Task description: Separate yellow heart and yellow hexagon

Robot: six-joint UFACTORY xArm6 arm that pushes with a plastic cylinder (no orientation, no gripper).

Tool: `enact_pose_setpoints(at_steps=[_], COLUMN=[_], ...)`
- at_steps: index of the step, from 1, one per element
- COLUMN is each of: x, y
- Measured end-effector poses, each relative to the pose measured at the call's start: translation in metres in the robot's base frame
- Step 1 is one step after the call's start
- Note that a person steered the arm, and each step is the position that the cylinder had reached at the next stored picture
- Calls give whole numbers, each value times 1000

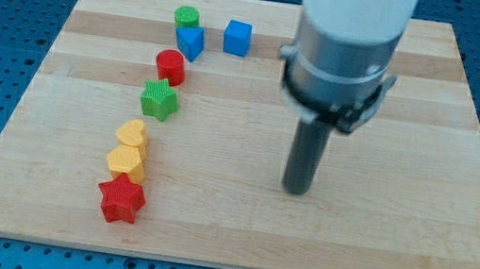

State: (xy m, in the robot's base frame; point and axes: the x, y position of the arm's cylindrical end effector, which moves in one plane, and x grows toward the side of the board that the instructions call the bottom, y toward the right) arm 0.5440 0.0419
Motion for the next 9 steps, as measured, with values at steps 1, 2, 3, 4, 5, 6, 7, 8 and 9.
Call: enact_pose_setpoints(at_steps=[1, 2, 3, 4, 5, 6, 7, 8, 9], x=[21, 21, 21, 21, 4, -3, -23, -42, -68], y=[-57, -78, -79, -78, -101, -151, -176, -211, -213])
